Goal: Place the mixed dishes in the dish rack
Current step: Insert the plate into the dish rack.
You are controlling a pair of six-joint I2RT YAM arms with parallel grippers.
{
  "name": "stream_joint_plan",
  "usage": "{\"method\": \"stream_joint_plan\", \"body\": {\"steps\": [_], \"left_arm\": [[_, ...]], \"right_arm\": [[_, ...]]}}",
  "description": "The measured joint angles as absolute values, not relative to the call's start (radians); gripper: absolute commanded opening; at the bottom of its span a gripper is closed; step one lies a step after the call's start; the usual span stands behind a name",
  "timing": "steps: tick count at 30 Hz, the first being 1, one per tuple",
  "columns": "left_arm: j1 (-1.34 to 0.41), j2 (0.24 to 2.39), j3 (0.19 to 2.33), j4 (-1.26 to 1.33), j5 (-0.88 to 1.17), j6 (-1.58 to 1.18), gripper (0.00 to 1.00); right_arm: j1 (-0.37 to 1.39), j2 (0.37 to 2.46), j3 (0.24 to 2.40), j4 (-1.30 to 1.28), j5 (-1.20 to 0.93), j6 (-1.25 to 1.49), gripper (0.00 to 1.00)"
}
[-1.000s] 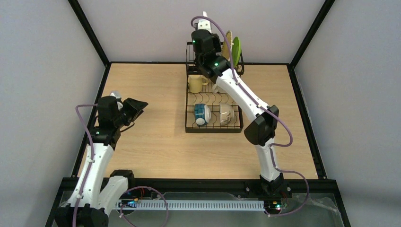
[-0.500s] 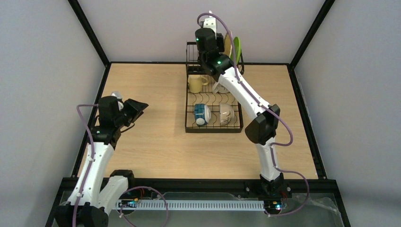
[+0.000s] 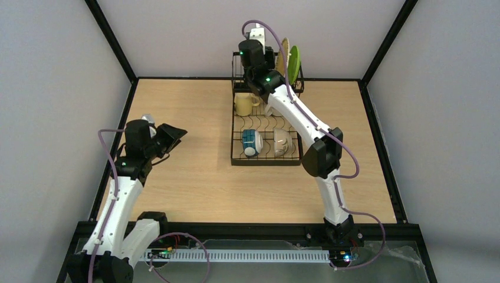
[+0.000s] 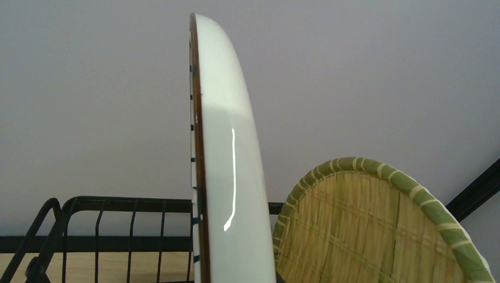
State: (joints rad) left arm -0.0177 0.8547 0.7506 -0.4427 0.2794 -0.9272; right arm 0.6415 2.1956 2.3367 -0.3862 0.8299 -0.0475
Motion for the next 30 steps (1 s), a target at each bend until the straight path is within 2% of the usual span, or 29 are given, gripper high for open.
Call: {"method": "stream_joint_plan", "body": {"steps": [30], "left_arm": [[-0.02,0.896,0.737,-0.443,0.279,-0.91,0.99]], "right_arm": [[0.642,2.199,2.34,-0.455,0.868,0.108,0.0]]}}
